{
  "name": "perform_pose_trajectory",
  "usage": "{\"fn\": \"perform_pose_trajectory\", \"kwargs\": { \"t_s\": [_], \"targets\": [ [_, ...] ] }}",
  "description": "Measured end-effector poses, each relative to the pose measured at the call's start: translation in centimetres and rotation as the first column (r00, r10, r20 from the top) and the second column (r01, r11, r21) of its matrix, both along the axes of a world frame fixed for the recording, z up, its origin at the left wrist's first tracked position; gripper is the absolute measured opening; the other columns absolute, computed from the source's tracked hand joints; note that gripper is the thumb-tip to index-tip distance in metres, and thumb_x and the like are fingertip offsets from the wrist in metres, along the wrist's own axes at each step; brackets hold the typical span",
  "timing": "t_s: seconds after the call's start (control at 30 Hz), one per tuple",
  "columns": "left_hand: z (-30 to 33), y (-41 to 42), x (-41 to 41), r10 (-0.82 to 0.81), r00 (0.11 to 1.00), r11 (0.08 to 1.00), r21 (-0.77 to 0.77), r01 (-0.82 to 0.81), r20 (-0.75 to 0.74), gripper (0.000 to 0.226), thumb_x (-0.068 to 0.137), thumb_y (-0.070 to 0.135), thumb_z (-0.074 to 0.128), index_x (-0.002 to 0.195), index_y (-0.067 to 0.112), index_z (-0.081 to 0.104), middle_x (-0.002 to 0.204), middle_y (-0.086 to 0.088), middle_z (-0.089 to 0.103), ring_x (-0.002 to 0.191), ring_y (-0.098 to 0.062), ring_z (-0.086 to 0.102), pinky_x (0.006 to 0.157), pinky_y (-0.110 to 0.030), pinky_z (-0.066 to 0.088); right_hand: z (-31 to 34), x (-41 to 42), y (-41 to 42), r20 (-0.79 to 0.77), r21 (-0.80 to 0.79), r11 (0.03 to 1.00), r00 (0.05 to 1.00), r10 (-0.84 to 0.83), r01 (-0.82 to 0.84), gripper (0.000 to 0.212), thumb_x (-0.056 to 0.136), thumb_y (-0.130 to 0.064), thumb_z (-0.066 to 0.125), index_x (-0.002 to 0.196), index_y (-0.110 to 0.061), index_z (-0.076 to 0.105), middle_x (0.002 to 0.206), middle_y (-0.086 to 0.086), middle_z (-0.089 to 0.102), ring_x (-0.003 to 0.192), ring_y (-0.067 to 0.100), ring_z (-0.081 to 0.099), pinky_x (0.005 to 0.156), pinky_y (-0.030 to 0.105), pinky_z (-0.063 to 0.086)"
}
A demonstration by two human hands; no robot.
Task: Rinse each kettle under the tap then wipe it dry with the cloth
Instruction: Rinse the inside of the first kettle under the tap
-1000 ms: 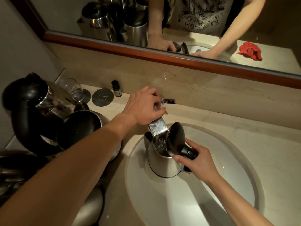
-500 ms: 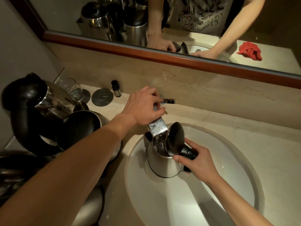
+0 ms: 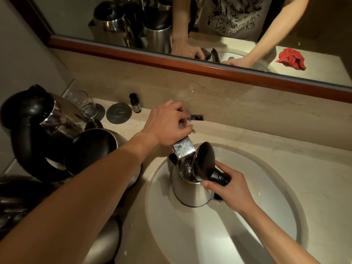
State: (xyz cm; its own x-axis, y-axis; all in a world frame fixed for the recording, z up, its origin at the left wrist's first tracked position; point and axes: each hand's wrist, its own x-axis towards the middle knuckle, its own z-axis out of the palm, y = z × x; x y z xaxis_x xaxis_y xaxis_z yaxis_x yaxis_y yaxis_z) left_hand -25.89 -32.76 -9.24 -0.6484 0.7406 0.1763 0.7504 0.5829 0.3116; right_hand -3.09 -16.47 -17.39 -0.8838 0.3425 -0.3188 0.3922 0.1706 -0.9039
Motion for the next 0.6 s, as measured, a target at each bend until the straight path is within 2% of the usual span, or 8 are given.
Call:
{"fn": "perform_pose_trajectory", "kwargs": {
  "t_s": [0.17, 0.33, 0.5, 0.6],
  "targets": [
    [-0.02, 0.02, 0.06, 0.002, 1.0, 1.0, -0.006, -0.002, -0.001, 0.036, 0.083, 0.056, 0.045, 0.076, 0.028, 0.066, 0.098, 0.01, 0.056, 0.095, -0.008, 0.043, 0.068, -0.029, 0.026, -0.01, -0.02, 0.03, -0.004, -0.005, 1.0, 1.0, -0.005, 0.005, 0.081, 0.058, -0.052, 0.093, 0.134, -0.044, 0.067, 0.1, -0.011, 0.079, 0.059, -0.008, 0.061, 0.077, 0.034, 0.049],
    [0.03, -0.01, 0.05, 0.003, 1.0, 1.0, 0.0, -0.003, 0.002, 0.035, 0.083, 0.056, 0.046, 0.076, 0.028, 0.066, 0.098, 0.011, 0.056, 0.098, -0.01, 0.046, 0.068, -0.029, 0.026, 0.01, -0.09, 0.05, -0.003, 0.013, 1.0, 1.0, 0.008, -0.008, 0.082, 0.06, -0.053, 0.092, 0.137, -0.039, 0.067, 0.1, -0.009, 0.079, 0.059, -0.007, 0.061, 0.077, 0.034, 0.05],
    [0.04, -0.02, 0.1, 0.004, 1.0, 1.0, 0.009, -0.004, 0.01, 0.033, 0.082, 0.055, 0.047, 0.074, 0.028, 0.065, 0.097, 0.011, 0.056, 0.097, -0.011, 0.047, 0.068, -0.029, 0.027, 0.13, -0.11, 0.07, 0.0, 0.024, 1.0, 1.0, 0.017, -0.017, 0.081, 0.061, -0.054, 0.091, 0.137, -0.039, 0.067, 0.095, -0.011, 0.077, 0.06, -0.005, 0.061, 0.076, 0.032, 0.049],
    [0.03, -0.01, 0.12, 0.002, 1.0, 1.0, 0.008, -0.002, 0.01, 0.033, 0.082, 0.056, 0.046, 0.074, 0.029, 0.064, 0.097, 0.011, 0.056, 0.097, -0.01, 0.047, 0.068, -0.028, 0.027, 0.15, -0.05, 0.09, -0.006, 0.032, 0.999, 1.0, 0.017, -0.017, 0.078, 0.064, -0.046, 0.094, 0.137, -0.037, 0.068, 0.095, -0.01, 0.078, 0.059, -0.005, 0.061, 0.074, 0.027, 0.048]
  ]
}}
